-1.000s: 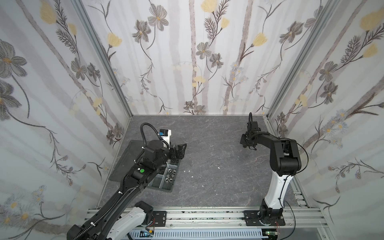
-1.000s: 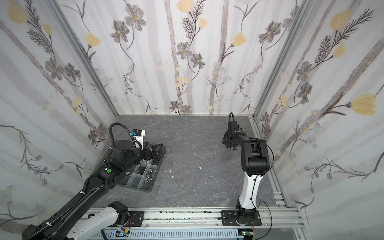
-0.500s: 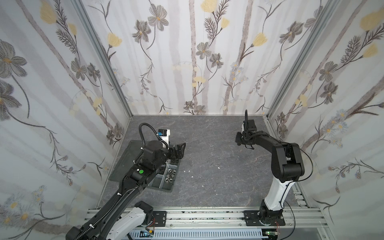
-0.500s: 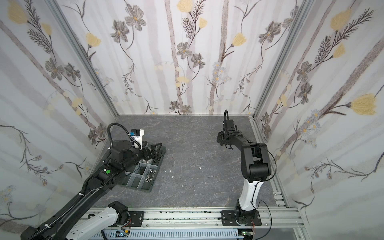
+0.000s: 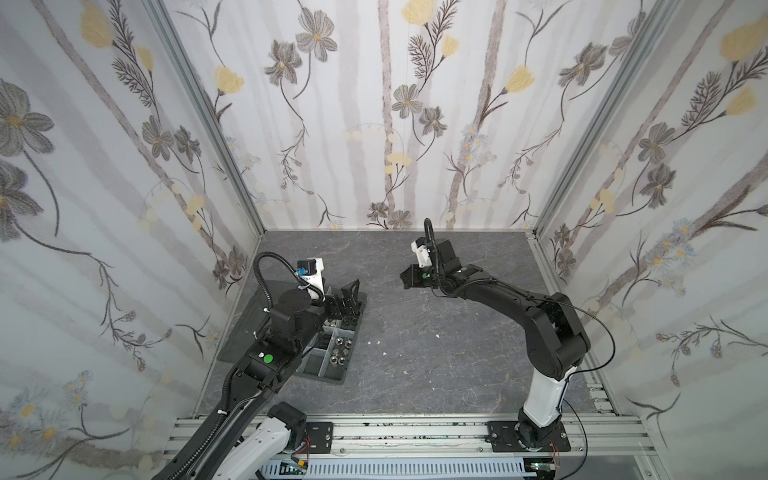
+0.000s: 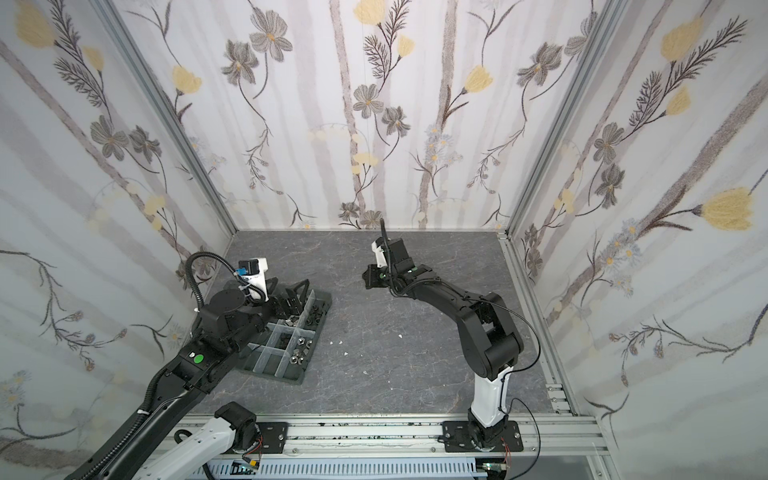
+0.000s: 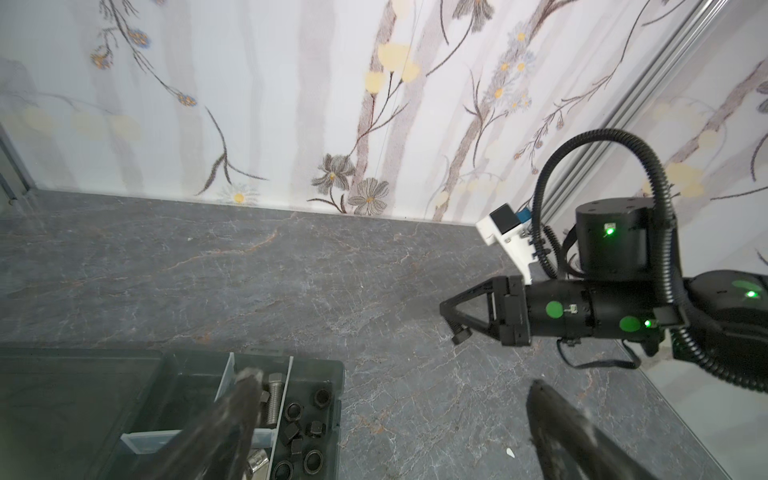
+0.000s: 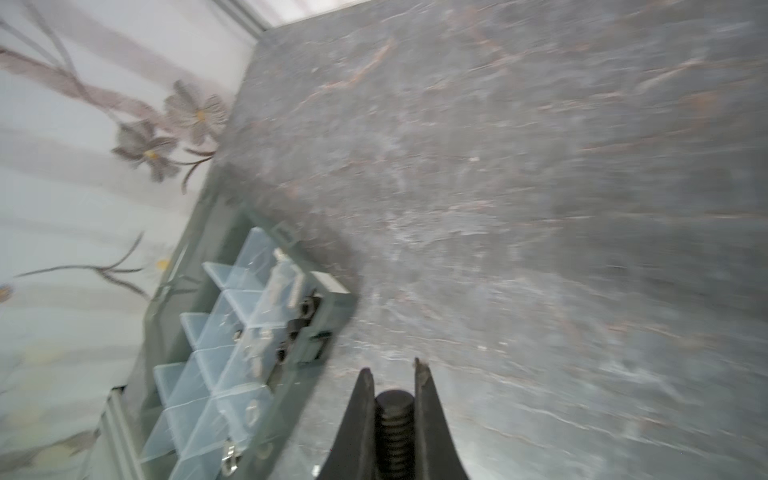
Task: Sort the screws and nuts into containers
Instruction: 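Carry the black bolt with the right gripper over the organizer box, then lower the bolt into a compartment and open the right gripper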
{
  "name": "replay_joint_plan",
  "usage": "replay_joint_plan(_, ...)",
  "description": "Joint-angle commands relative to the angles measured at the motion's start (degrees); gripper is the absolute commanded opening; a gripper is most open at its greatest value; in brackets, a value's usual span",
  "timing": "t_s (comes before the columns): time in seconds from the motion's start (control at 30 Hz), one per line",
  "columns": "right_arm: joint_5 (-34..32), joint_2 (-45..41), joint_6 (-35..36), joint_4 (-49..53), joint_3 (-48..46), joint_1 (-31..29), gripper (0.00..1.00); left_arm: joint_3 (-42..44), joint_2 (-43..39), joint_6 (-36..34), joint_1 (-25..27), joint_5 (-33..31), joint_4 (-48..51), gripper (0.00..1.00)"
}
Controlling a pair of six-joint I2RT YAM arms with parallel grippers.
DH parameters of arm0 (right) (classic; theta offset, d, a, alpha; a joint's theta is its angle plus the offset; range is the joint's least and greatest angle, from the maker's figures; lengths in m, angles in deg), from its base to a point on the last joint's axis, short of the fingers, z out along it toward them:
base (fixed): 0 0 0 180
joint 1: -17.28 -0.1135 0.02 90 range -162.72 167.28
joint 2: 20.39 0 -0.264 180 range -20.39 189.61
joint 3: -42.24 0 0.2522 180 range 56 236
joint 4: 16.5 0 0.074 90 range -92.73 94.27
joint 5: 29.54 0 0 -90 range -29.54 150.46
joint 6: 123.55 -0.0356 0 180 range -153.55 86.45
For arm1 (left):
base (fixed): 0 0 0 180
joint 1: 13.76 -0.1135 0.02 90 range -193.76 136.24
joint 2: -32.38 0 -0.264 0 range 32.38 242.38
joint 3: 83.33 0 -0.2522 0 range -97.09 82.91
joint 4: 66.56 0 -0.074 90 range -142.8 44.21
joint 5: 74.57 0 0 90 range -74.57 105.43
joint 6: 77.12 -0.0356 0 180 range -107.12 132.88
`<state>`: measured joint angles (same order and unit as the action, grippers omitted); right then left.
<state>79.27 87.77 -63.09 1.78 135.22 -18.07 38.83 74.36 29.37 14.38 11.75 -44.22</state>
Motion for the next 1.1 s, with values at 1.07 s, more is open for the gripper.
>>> replay_joint_plan(1.07, 5.4, 24.8, -15.6, -12.1, 20.4, -23.6, 0.18, -0.1, -15.7, -1.1, 0.0, -7.1, 9.6, 1.0)
